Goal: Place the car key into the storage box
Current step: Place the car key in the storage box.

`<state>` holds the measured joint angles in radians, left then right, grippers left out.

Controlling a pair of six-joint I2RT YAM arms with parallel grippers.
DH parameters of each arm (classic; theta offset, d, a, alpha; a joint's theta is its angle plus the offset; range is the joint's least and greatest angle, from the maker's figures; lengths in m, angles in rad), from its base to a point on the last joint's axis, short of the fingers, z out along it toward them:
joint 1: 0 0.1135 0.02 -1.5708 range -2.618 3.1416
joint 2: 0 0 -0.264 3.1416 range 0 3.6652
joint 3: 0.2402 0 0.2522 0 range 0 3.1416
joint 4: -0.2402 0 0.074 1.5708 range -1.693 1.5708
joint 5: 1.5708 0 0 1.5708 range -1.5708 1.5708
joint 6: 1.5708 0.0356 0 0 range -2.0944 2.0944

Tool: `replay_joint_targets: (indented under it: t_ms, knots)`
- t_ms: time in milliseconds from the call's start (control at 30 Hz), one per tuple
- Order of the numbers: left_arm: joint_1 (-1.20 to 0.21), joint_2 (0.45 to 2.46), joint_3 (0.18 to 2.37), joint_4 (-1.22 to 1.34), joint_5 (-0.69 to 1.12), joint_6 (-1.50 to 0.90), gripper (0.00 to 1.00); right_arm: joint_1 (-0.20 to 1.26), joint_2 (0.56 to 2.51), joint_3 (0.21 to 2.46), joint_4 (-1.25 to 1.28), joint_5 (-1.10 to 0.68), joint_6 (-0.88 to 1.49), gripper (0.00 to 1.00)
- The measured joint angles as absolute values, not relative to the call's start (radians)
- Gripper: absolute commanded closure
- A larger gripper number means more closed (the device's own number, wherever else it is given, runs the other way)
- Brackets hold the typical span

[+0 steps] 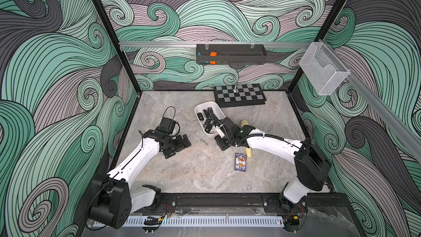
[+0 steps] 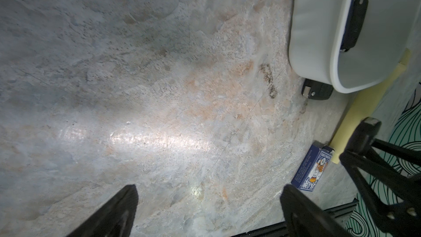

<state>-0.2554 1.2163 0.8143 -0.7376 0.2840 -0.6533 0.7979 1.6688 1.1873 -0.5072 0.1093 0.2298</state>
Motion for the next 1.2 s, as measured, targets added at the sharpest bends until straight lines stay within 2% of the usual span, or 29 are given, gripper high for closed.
replay_joint_targets:
  t_ms: [200,500,933,1133,1200]
  knots:
    - [-0.247,1.244,0.818,-0.73,0.311,-0.645,0.01,0.748,1.753,1.35,-0.501,0.101,0.228,0.73]
    - [-0.229,1.286,0.838,-0.71,0.335,-0.639,0.01,0.679,1.981,1.568,-0.532,0.12,0.22,0.73]
    - [-0.216,1.246,0.796,-0.695,0.342,-0.657,0.01,0.658,2.168,1.691,-0.592,0.193,0.209,0.7]
    - [-0.212,1.23,0.789,-0.696,0.342,-0.665,0.01,0.657,2.208,1.721,-0.607,0.198,0.209,0.63]
    - [-0.212,1.23,0.789,-0.696,0.342,-0.665,0.01,0.657,2.213,1.725,-0.612,0.199,0.211,0.55]
